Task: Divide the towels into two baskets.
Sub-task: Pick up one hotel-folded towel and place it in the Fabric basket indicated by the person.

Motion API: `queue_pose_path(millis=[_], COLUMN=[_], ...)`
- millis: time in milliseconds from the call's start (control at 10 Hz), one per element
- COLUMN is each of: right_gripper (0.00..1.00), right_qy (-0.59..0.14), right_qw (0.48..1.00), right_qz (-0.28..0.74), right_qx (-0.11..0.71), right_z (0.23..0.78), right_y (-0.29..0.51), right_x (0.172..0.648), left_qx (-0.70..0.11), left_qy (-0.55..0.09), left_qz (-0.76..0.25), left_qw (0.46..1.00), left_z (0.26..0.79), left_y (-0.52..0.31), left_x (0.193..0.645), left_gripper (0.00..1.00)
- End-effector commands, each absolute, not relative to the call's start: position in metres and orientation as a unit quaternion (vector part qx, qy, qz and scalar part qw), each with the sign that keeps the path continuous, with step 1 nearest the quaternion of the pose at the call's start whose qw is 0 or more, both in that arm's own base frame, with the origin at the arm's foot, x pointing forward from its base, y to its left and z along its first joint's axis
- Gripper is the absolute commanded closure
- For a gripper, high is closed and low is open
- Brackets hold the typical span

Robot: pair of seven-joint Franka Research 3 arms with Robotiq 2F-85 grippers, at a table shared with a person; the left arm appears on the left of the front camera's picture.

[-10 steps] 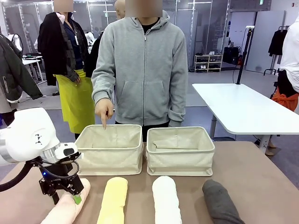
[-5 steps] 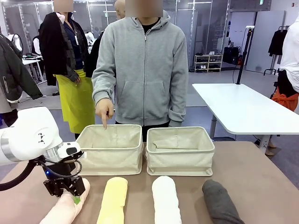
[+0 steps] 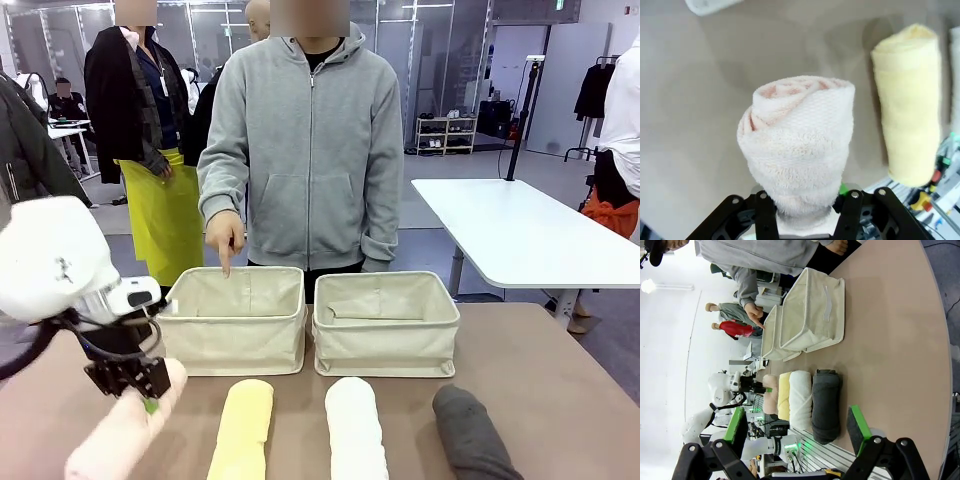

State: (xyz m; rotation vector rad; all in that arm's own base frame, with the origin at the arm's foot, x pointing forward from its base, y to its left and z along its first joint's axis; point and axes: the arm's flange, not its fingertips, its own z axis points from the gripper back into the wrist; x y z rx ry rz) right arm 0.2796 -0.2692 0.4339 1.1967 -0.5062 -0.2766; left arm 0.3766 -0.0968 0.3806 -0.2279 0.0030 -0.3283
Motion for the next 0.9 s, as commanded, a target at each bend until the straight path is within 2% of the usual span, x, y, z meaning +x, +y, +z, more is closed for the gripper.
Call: queue_pose_path(millis=[0,300,500,600,800], right_gripper=[0.0,0.0,0.0,0.0,0.0], right_qy=[-0.239,-0.239,-0.239,-0.239,-0.239], right_qw=[0.784,0.784,0.784,0.784,0.784], right_qz=[-0.126,-0.126,-0.126,-0.126,-0.126], right_qx=[0.559,0.559,0.559,0.559,0.559], right_z=[0.437,0.437,0.437,0.437,0.437], right_y=[-0.269,-0.269,-0.269,-0.269,-0.269], right_x=[0.279,0.279,0.279,0.279,0.279], left_qx=[-0.112,-0.116,-0.175,-0.116,-0.116], left_qy=[-0.039,-0.087,-0.083,-0.093,-0.093], left_qz=[-0.207,-0.297,-0.253,-0.281,-0.281], left_qw=[0.971,0.944,0.948,0.948,0.948], left_z=[0.42,0.474,0.477,0.498,0.498], left_y=[-0.067,-0.053,-0.043,-0.056,-0.056], left_x=[0.304,0.303,0.297,0.319,0.319], left_gripper=[0.64,0.64,0.64,0.64,0.64])
